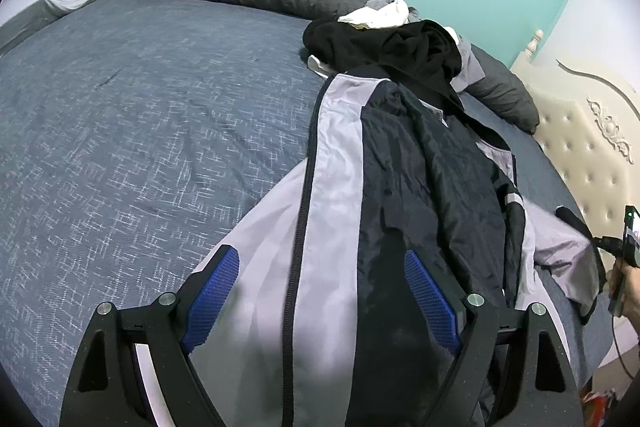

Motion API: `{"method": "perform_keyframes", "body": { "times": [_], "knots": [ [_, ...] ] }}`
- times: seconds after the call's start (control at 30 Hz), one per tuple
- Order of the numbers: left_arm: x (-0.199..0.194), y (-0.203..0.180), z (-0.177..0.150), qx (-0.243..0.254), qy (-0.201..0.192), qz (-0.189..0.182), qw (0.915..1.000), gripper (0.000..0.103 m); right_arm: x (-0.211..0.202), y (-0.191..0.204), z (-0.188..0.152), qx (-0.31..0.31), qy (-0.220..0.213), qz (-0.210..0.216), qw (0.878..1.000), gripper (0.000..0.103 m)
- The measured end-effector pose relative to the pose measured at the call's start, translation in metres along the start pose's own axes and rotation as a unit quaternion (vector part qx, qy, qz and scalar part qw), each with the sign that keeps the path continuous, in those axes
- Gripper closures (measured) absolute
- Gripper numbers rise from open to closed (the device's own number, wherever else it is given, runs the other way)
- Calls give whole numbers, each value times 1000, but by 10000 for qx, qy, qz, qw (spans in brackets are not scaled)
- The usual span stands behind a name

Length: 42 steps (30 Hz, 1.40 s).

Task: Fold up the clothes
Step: 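Open both tools and release the jacket hem onto the bed, then grasp the lavender jacket sleeve with the left tool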

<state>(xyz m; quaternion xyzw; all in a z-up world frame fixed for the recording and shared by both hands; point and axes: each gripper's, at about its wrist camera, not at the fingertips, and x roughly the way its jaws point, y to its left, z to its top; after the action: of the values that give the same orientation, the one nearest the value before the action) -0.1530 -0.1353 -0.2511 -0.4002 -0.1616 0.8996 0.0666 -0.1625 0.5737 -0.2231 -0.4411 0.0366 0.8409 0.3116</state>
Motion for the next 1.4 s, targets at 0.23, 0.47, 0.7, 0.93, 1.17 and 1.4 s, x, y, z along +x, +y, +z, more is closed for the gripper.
{"method": "perform_keyframes", "body": {
  "times": [0.23, 0.47, 0.7, 0.93, 1.17, 1.4],
  "knots": [
    [-6, -7, 2, 114, 41, 31, 9999, 15, -37, 47, -23, -38, -616, 1031, 9928, 66],
    [-28, 4, 2, 212, 253, 171, 9993, 15, -76, 118, -83, 115, -546, 2610, 9637, 57],
    [-39, 36, -3, 302, 657, 762, 9945, 15, -113, 169, -149, 274, -326, 3458, 9373, 54],
    [-25, 48, -12, 515, 1109, 996, 9875, 15, -130, 183, -170, 73, -558, 3670, 9285, 51],
    [-1, 66, -33, 452, 1725, 1192, 9767, 15, -120, 181, -178, 31, -505, 3790, 9240, 51],
    [6, 68, -50, 507, 1972, 1234, 9712, 16, -119, 180, -178, 115, -588, 3848, 9210, 50]
  ]
}}
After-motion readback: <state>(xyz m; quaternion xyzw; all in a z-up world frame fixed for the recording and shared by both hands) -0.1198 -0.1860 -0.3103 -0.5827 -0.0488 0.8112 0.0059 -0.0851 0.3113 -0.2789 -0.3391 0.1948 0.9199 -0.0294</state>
